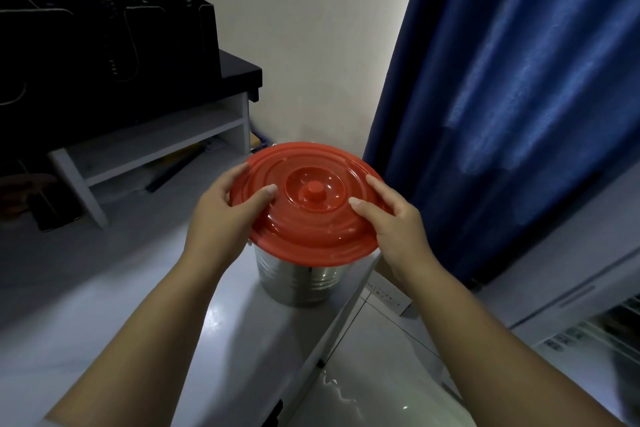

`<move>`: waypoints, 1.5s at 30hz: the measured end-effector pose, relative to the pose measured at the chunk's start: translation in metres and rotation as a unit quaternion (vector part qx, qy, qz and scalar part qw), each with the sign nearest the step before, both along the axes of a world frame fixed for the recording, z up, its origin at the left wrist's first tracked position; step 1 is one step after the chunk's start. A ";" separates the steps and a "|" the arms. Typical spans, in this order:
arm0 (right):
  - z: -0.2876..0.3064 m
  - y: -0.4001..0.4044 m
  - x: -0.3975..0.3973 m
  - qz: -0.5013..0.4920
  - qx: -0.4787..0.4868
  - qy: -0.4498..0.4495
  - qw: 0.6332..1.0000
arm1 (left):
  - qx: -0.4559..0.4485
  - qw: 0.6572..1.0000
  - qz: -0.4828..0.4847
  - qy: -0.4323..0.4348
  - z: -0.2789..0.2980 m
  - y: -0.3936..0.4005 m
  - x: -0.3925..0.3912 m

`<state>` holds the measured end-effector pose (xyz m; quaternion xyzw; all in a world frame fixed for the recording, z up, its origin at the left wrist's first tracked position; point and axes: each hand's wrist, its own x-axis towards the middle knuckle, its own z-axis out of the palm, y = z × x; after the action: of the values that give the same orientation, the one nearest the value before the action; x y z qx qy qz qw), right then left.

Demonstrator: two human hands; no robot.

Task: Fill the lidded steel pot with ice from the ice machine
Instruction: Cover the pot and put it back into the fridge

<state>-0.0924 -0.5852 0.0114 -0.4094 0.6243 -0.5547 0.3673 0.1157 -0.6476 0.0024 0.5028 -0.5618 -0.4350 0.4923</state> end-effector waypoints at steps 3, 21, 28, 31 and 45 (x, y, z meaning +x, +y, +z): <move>0.001 -0.014 -0.001 0.008 -0.002 0.005 1.000 | 0.004 1.000 0.009 -0.016 0.001 -0.010 0.000; 0.018 -0.008 -0.020 0.032 -0.020 0.024 0.999 | -0.003 0.989 0.074 -0.131 0.020 0.008 0.001; 0.033 0.027 -0.057 -0.066 -0.092 0.071 0.991 | -0.083 0.971 0.179 -0.134 0.038 0.050 -0.010; 0.036 0.052 -0.077 -0.058 -0.102 0.085 0.989 | -0.115 0.967 0.193 -0.116 0.047 0.076 -0.028; 0.020 0.183 -0.200 -0.068 -0.050 0.055 0.995 | -0.118 0.990 0.043 -0.057 0.035 0.176 -0.205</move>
<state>-0.2927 -0.4023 0.0310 -0.4135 0.6413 -0.5861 0.2726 -0.0894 -0.4717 0.0377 0.4885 -0.6143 -0.3148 0.5337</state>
